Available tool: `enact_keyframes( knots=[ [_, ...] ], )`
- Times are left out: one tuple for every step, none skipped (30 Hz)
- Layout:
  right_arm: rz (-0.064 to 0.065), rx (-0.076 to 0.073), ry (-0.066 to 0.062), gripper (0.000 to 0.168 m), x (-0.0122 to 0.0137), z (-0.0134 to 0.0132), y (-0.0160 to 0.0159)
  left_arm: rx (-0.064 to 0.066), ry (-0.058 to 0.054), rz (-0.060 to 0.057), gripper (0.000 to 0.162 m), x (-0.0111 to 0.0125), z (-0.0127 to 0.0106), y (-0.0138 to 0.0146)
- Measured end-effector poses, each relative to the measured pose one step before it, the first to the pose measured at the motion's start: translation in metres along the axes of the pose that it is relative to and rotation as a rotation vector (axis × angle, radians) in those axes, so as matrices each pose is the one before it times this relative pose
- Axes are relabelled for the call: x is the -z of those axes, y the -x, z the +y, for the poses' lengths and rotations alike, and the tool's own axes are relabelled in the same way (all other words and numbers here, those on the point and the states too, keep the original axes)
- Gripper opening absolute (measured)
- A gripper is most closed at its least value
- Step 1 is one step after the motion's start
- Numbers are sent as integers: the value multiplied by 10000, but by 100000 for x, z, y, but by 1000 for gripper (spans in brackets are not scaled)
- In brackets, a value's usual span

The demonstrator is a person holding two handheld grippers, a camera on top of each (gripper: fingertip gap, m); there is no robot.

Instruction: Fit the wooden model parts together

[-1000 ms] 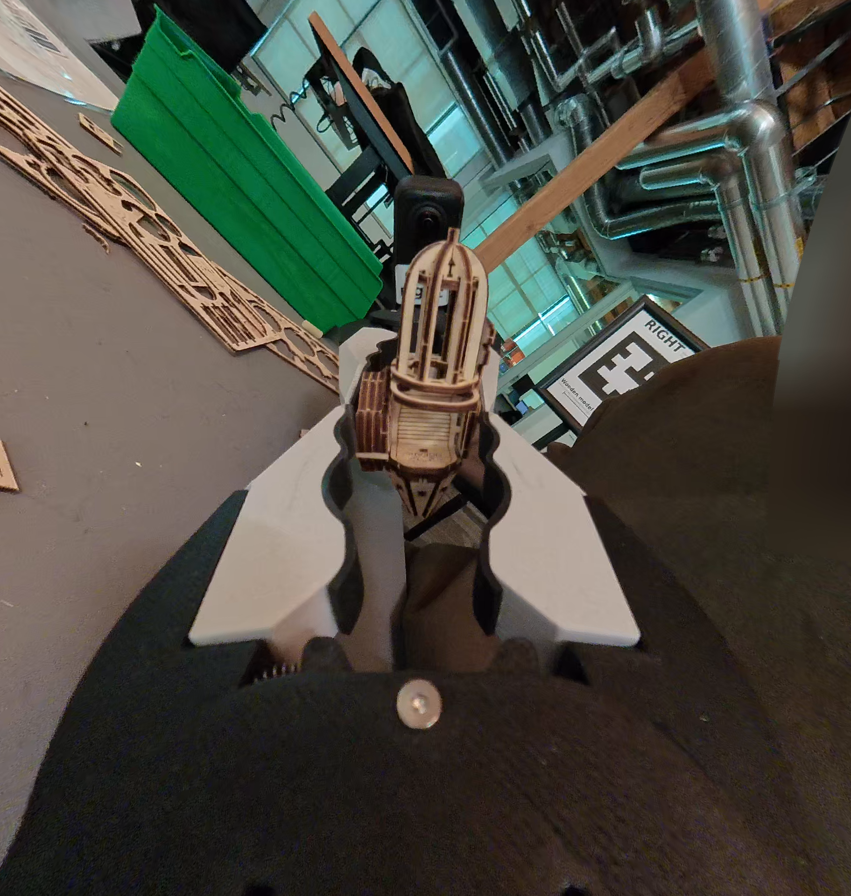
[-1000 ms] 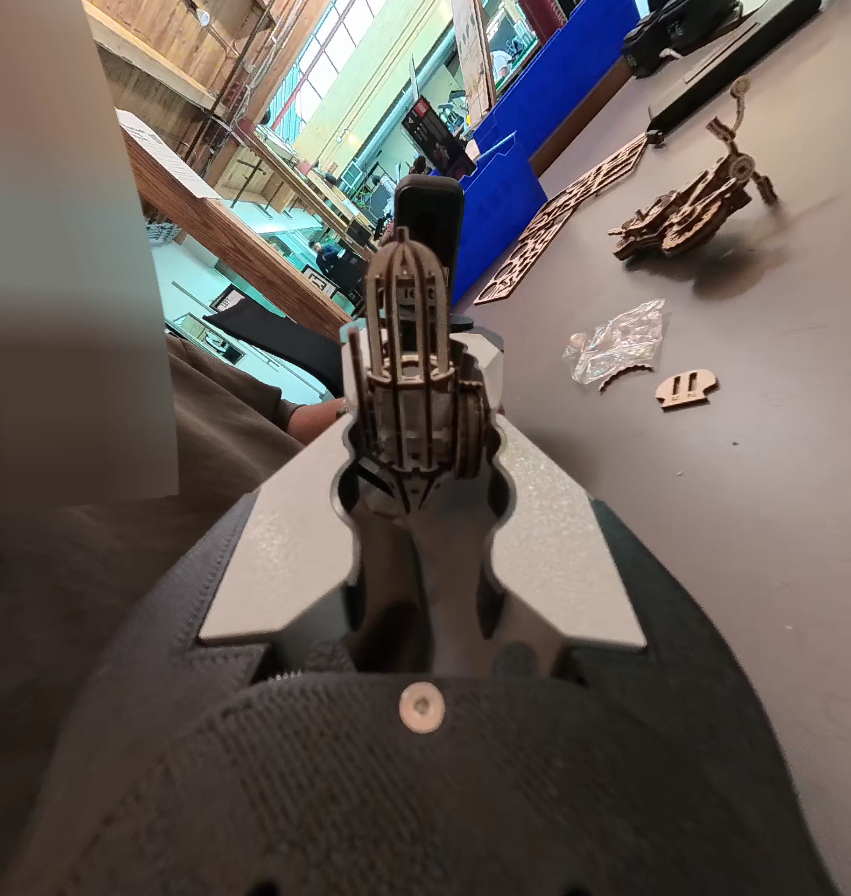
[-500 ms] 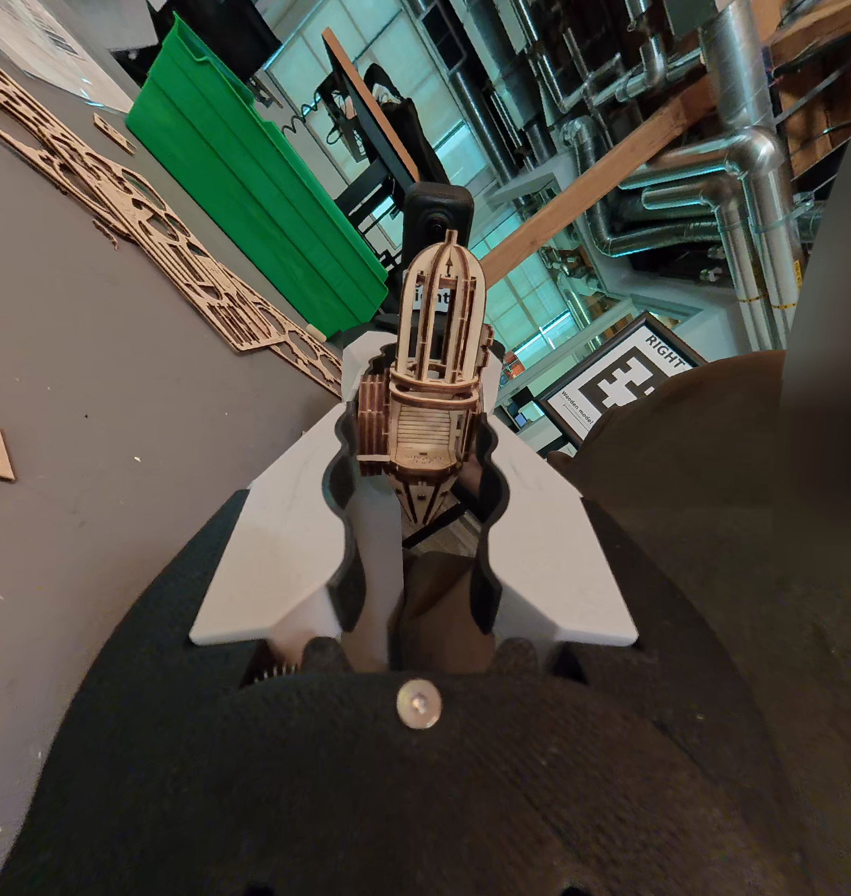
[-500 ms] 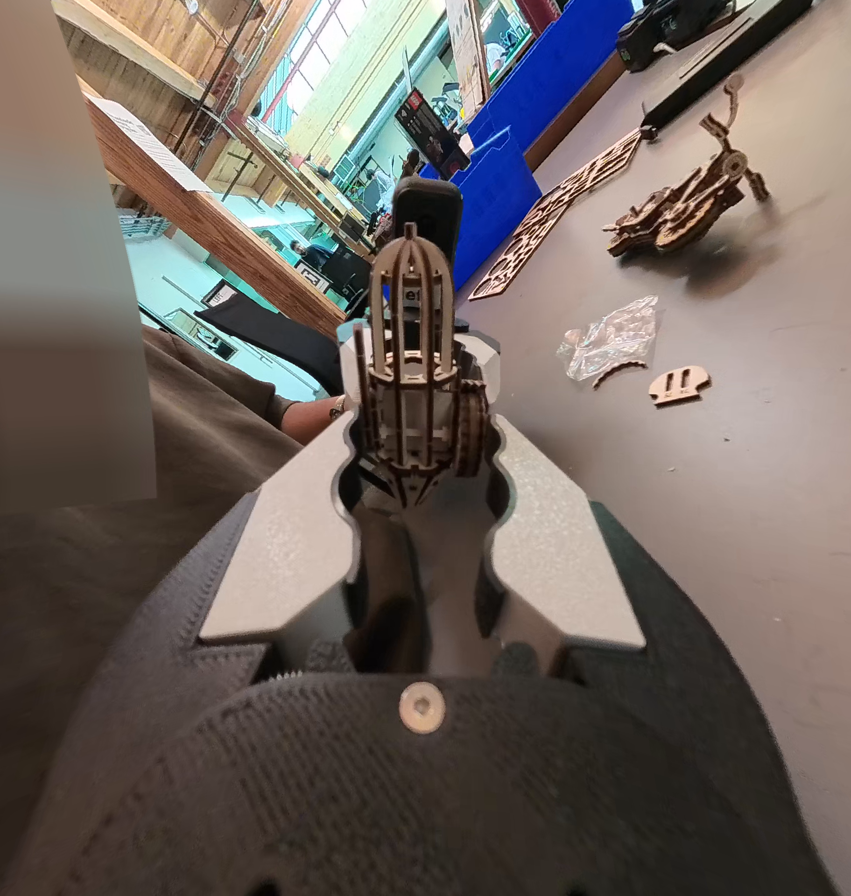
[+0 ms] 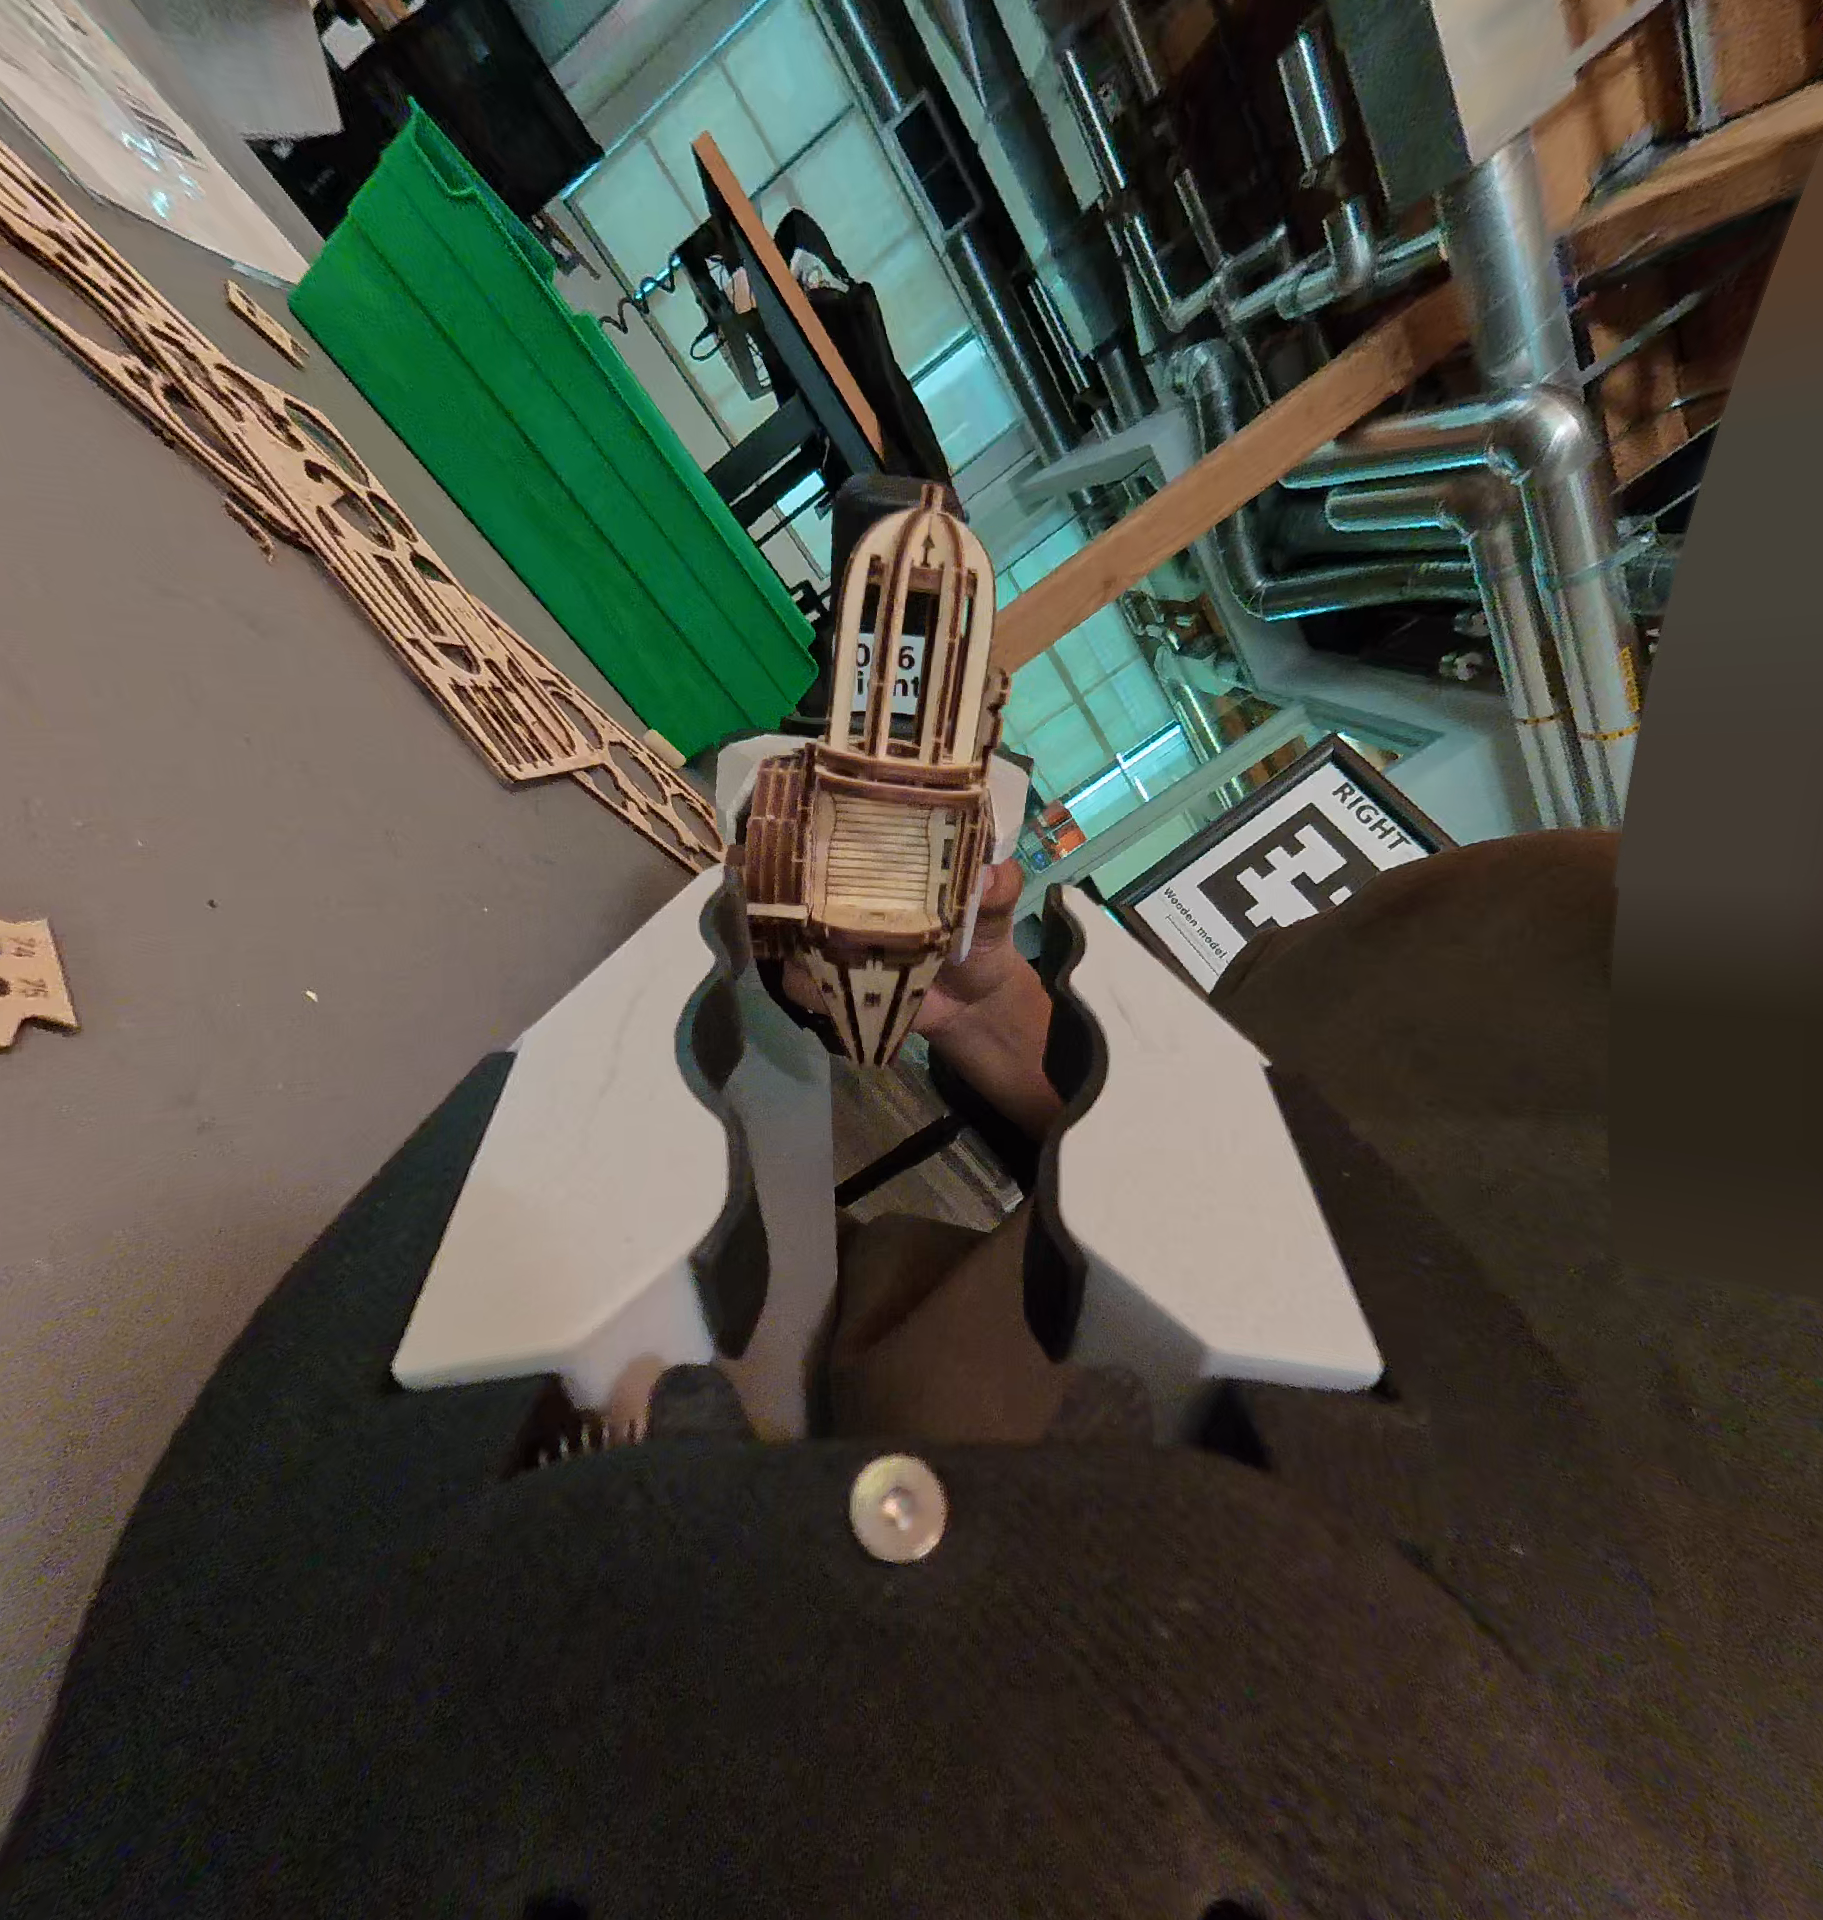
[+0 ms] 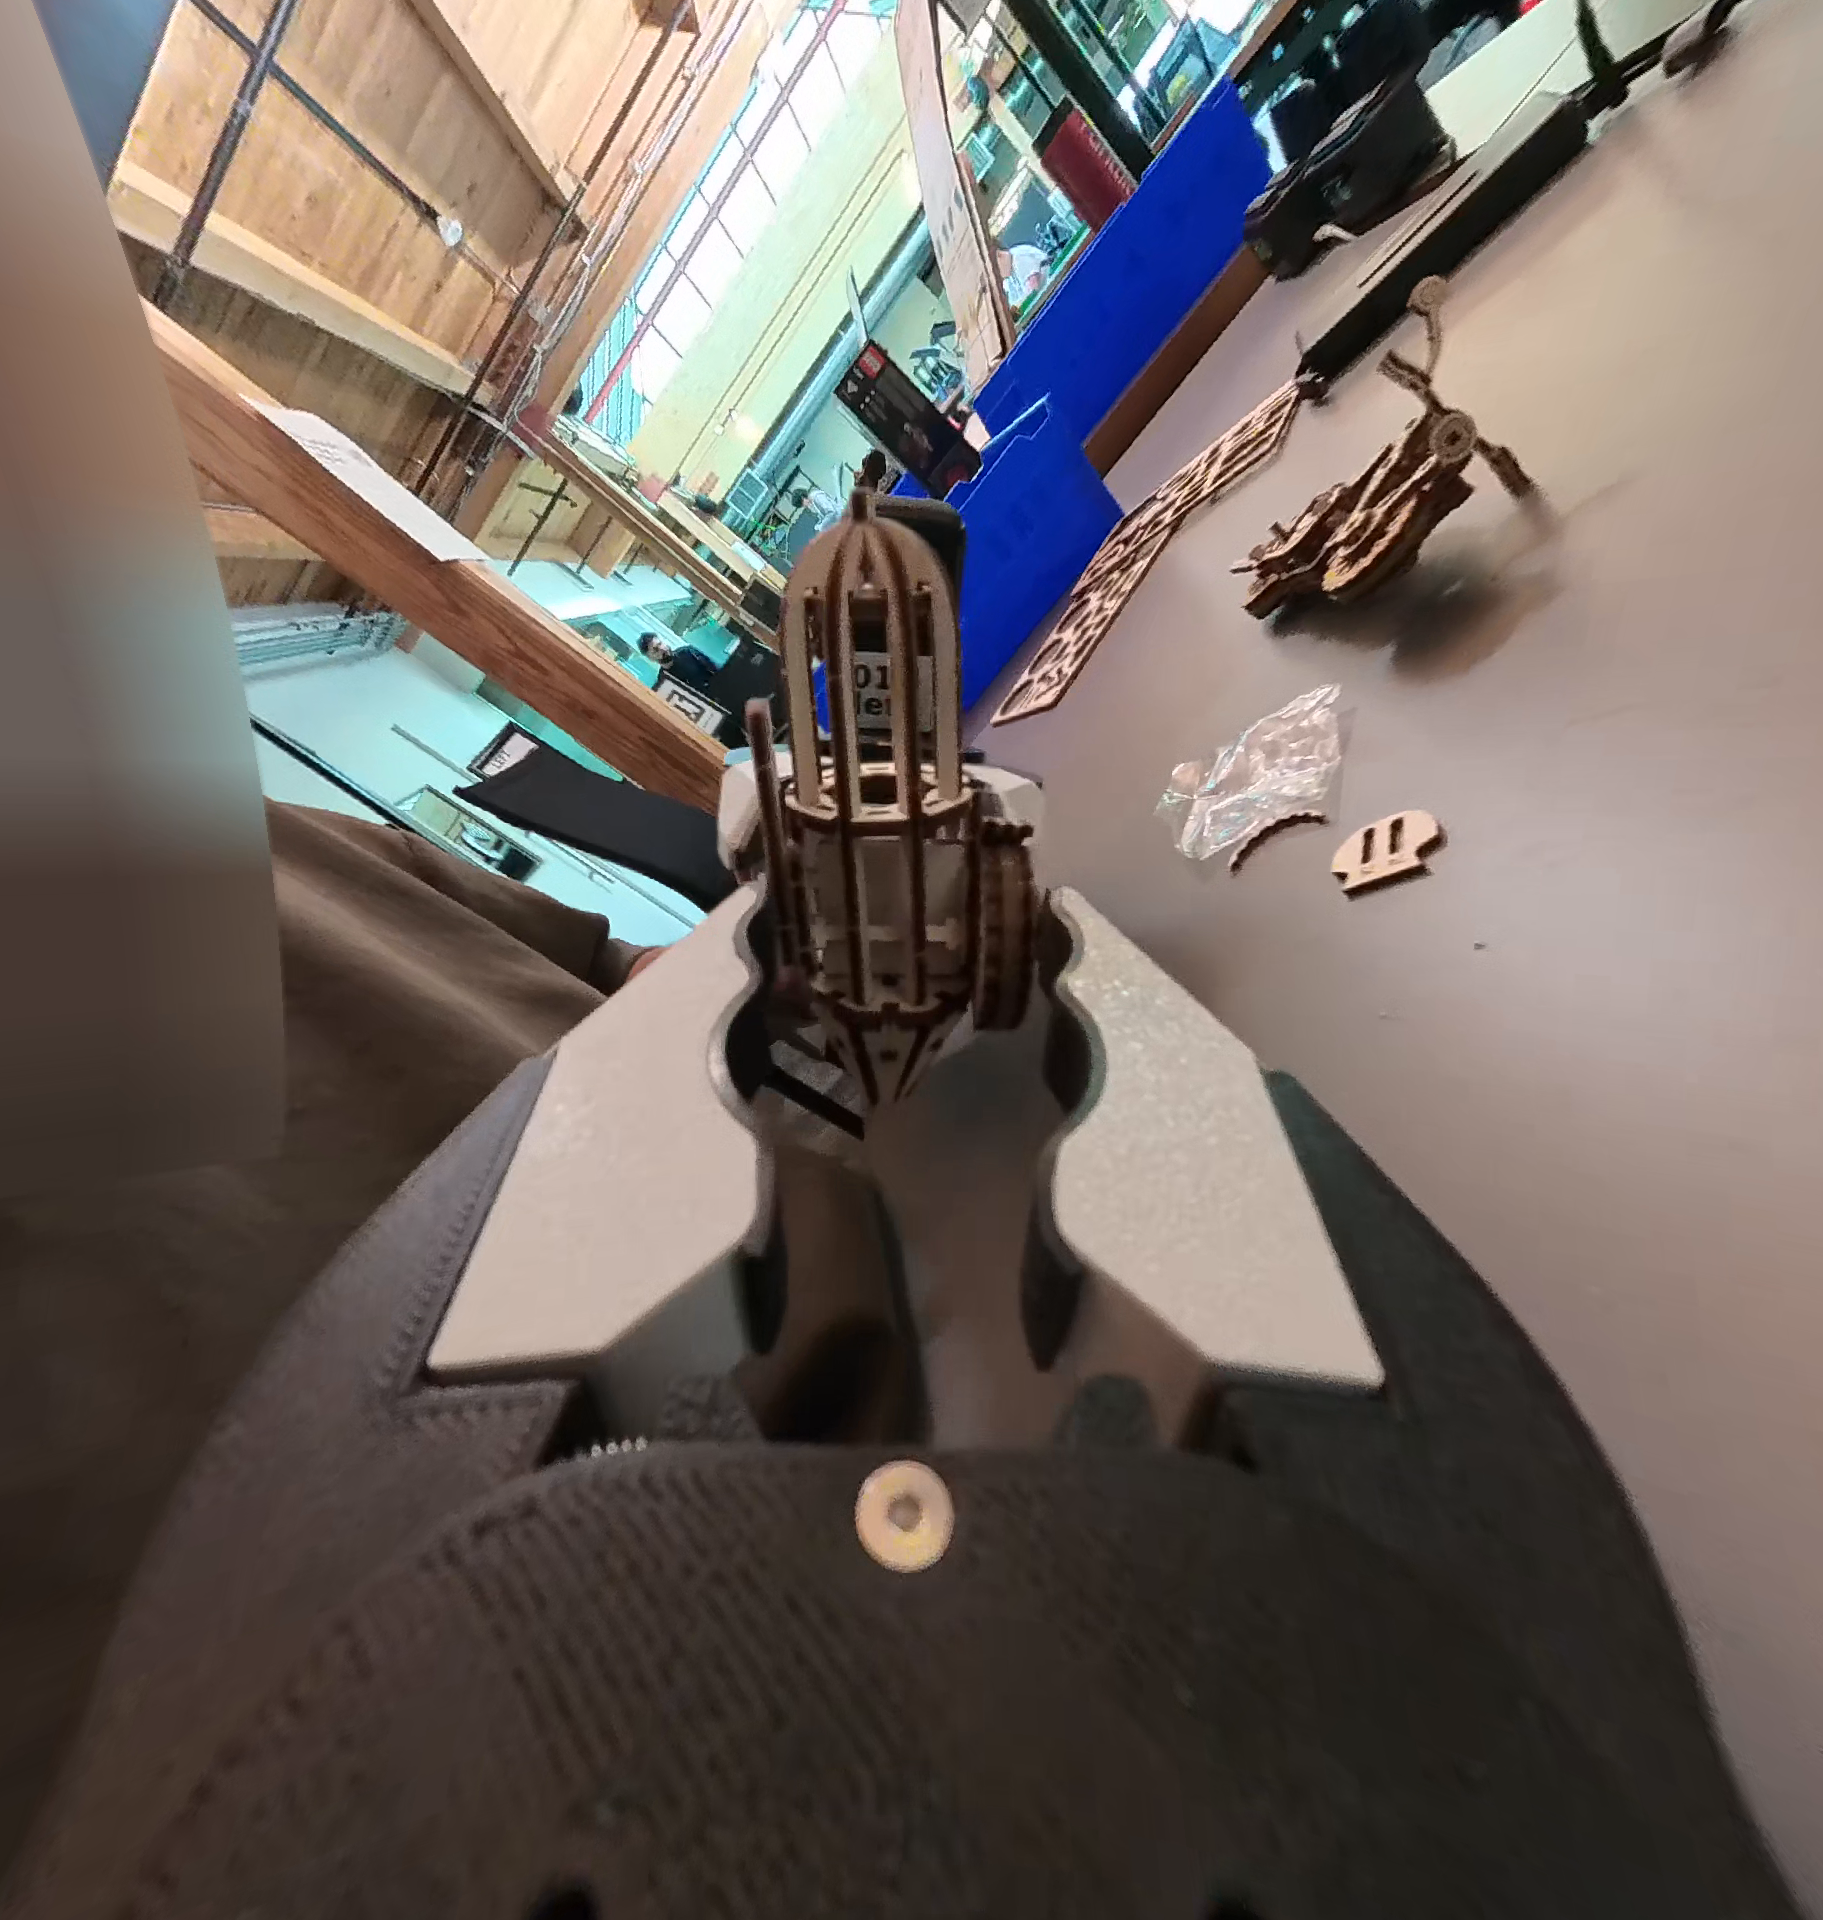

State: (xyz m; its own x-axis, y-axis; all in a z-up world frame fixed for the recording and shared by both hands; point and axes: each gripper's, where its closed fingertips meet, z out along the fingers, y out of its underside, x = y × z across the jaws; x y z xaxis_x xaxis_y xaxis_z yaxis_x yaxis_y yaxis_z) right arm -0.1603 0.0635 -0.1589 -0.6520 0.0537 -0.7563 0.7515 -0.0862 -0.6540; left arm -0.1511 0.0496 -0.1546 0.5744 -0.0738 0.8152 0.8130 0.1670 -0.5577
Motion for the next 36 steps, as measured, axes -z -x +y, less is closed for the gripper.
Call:
enact_keyframes(
  knots=[
    [-39, -92, -12, 48, 27, 18, -36, -94, 45, -51, 57, -18, 54, 30],
    [-82, -94, 1, 48, -90, 62, 60, -72, 90, -43, 57, -109, 164, 16],
    [-75, -78, 20, 48, -151, 126, 81, -51, 100, -62, 57, -134, 214, 57],
    [-54, -42, 60, 49, -191, 179, 85, -48, 91, -56, 57, -146, 232, 58],
    [-54, -21, 99, 49, -193, 231, 104, -27, 72, -19, 56, -130, 198, 2],
    [-48, -22, 97, 48, -186, 211, 95, -12, 45, -27, 54, -90, 142, 18],
    [-52, -23, 72, 49, -145, 170, 100, -39, 13, -13, 49, -58, 65, -17],
    [-47, -43, 28, 49, -108, 93, 71, -52, 7, 9, 47, -14, 44, -49],
    [-16, -50, -21, 49, -23, 7, -4, -15, -4, -11, 47, 7, 6, -8],
    [-9, -19, -14, 49, -9, -3, -12, -15, 24, -3, 46, 6, 31, -7],
    [-2, 3, 1, 50, -9, 3, 1, -37, 17, 2, 46, 2, 29, -4],
    [10, 7, -8, 50, -15, -1, 1, -36, -14, 0, 46, 21, -5, -3],
    [9, -1, -16, 50, -21, -28, -4, -7, -27, -1, 45, 12, -35, 13],
    [-5, -22, -26, 51, 3, -25, 6, 17, -21, 11, 45, 8, -21, 2],
    [-30, -47, -54, 52, 32, -85, 32, 24, -35, 0, 45, 9, -37, 21],
    [-43, -66, -93, 55, 55, -141, 28, 46, -47, -36, 45, 32, -57, 103],
    [-28, -63, -112, 55, 101, -187, 7, 72, -50, -15, 45, 42, -61, 92],
    [-3, -35, -103, 55, 126, -183, -25, 93, -65, 18, 45, 60, -100, 64],
    [15, -8, -84, 55, 128, -167, -38, 93, -93, 11, 45, 81, -147, 72],
    [33, 5, -66, 55, 120, -145, -51, 82, -85, -8, 45, 84, -150, 91],
    [50, 19, -66, 56, 119, -152, -77, 51, -58, -33, 45, 81, -112, 111],
    [64, 30, -91, 56, 131, -189, -78, 24, -64, -69, 45, 94, -126, 143],
    [74, 35, -128, 57, 137, -233, -98, 31, -64, -89, 45, 84, -127, 182],
    [80, 33, -166, 57, 170, -298, -108, 55, -77, -65, 45, 97, -136, 170],
    [89, 27, -203, 57, 196, -348, -122, 103, -106, -35, 45, 109, -176, 161],
    [96, 29, -228, 57, 216, -404, -130, 156, -140, 4, 45, 128, -223, 145],
    [106, 46, -236, 58, 232, -423, -119, 198, -160, 29, 45, 140, -240, 137],
    [136, 114, -192, 57, 216, -370, -115, 199, -166, 19, 45, 148, -256, 156],
    [198, 230, -101, 57, 148, -253, -126, 169, -152, 12, 45, 146, -245, 164],
    [280, 375, -5, 55, 105, -119, -130, 118, -127, -4, 45, 141, -212, 141],
    [374, 542, 78, 53, 53, -30, -154, 76, -84, -52, 45, 102, -164, 174],
    [506, 695, 124, 52, 34, 20, -234, 20, -41, -69, 45, 87, -102, 162],
    [716, 820, 76, 53, 115, -102, -415, -31, -32, -56, 45, 62, -82, 115],
    [993, 925, -132, 57, 304, -475, -718, -43, -30, -51, 45, 52, -77, 95],
    [1144, 1020, -421, 60, 542, -955, -920, -40, -25, -41, 45, 38, -61, 89],
    [1085, 1060, -620, 64, 672, -1250, -914, -25, -21, -28, 45, 44, -46, 78]
  ],
)
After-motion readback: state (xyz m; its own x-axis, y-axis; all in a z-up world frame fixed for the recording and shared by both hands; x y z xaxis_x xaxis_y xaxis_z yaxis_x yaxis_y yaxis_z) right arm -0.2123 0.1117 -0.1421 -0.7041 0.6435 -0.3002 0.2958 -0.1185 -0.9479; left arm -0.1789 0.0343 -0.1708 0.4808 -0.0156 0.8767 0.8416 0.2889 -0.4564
